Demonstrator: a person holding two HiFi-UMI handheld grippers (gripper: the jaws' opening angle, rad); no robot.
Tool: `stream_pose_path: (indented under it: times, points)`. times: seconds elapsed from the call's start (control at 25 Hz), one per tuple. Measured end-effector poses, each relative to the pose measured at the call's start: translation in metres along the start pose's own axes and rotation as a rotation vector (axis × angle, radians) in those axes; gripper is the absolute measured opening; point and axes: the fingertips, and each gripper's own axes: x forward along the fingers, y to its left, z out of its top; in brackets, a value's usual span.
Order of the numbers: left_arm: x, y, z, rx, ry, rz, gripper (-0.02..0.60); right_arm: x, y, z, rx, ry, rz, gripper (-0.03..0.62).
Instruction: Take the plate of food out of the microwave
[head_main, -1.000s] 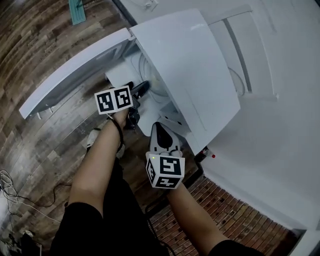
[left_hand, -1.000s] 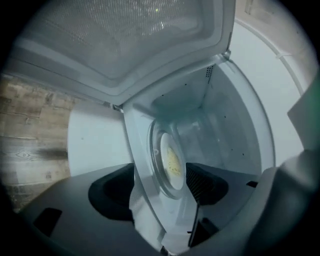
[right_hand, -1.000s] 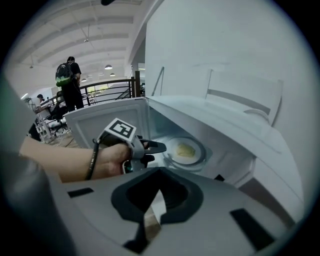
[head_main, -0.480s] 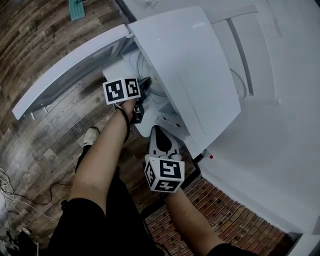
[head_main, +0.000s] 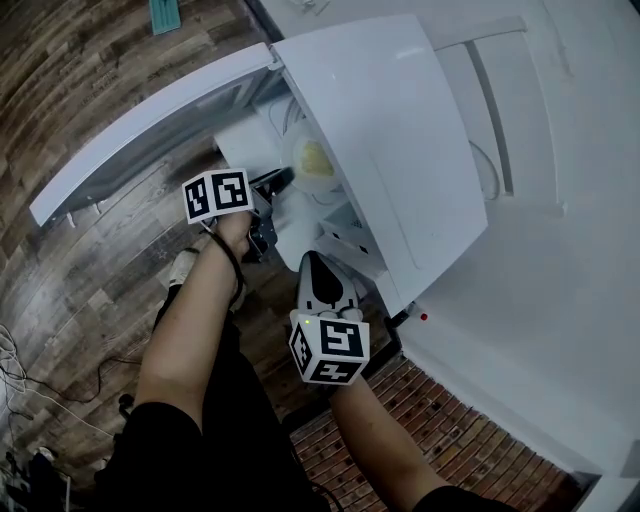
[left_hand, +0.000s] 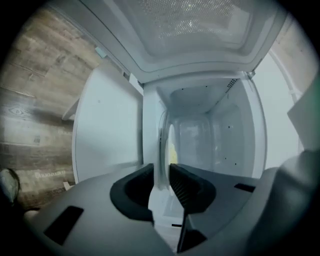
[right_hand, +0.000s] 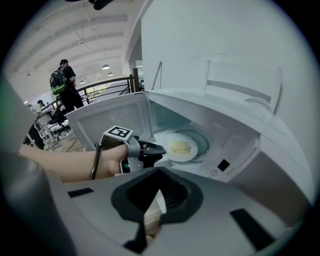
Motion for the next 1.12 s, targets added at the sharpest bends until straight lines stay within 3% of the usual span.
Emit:
stream_pose_path:
  times: [0.16, 0.44, 0.8, 1.0, 1.12]
  points:
    - [-0.006, -0.005, 0.001, 0.008, -0.006, -0.033, 0.018, 0.000, 0.000, -0.002, 0.003, 0.004, 0.007, 0.006]
    - [-0.020, -0.009, -0.001, -0.059, -0.058, -0.133, 0.009, -0.003, 0.005, -0.004, 0.002, 0.004, 0.024, 0.006]
    - [-0.053, -0.025, -0.012, -0.066, -0.111, -0.216, 0.009, -0.015, 0.007, -0.003, 0.000, -0.002, 0.049, 0.006]
    - [-0.072, -0.025, -0.016, -0.052, -0.113, -0.220, 0.009, -0.015, 0.008, 0.000, -0.006, -0.011, 0.066, 0.006]
    - [-0.095, -0.026, -0.017, -0.109, -0.142, -0.231, 0.009, -0.017, 0.007, 0.003, -0.006, -0.020, 0.071, 0.006]
